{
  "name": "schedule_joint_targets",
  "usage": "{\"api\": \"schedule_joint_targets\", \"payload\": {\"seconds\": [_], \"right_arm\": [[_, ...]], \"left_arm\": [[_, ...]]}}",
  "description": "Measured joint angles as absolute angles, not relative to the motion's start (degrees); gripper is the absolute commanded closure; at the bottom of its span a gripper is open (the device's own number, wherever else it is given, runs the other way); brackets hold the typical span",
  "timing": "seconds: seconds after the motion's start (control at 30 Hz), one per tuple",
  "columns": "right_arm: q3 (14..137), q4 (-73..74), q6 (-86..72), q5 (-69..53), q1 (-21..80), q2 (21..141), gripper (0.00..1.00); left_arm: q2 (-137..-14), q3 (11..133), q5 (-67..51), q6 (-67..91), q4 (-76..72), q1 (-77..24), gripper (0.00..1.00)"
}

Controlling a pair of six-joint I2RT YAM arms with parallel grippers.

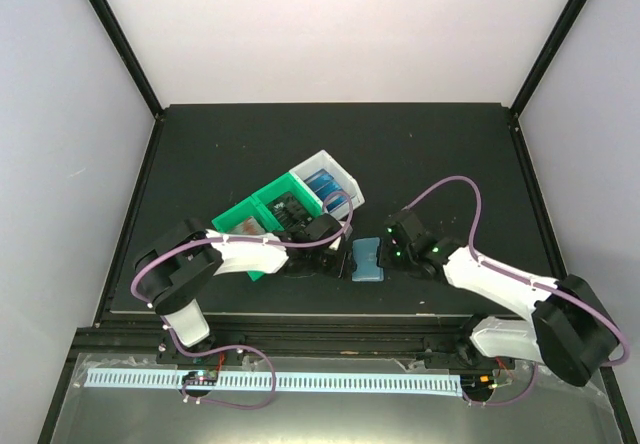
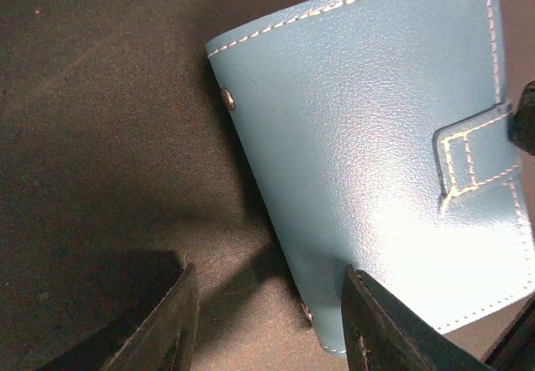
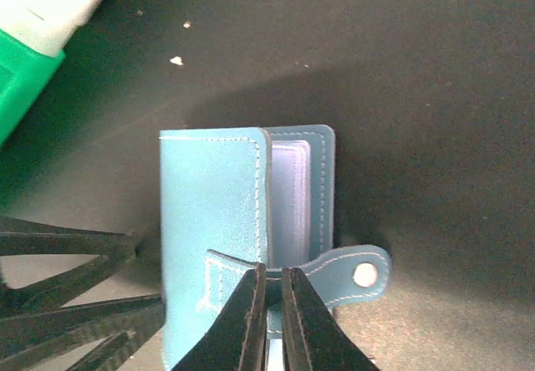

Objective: Put the credit cards into the card holder
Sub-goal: Turn over the card holder at the center of the board.

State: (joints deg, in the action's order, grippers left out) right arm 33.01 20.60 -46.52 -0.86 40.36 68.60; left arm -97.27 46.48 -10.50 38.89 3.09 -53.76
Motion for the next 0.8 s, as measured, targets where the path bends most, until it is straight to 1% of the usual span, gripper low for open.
{"api": "schedule_joint_targets", "payload": {"seconds": [0.17,0.3,0.5,0.8], "right_arm": [[33.5,22.5,-46.3,1.1,40.4,71.6,0.88],[33.9,23.3,-45.5,1.8,40.4,73.8,0.85],[34.2,22.8,-44.4,1.9,40.4,77.2,0.85],[34.0,19.8,-44.2,2.0,40.4,79.5,0.87]], "left_arm": [[-97.7,46.9,-10.5,39.0,3.1,-53.8,0.48],[-98.6,47.9,-10.5,39.1,3.1,-53.8,0.48],[-99.2,48.6,-10.7,40.3,3.0,-53.8,0.5],[-99.7,48.6,-12.4,44.8,1.5,-53.7,0.49]]}}
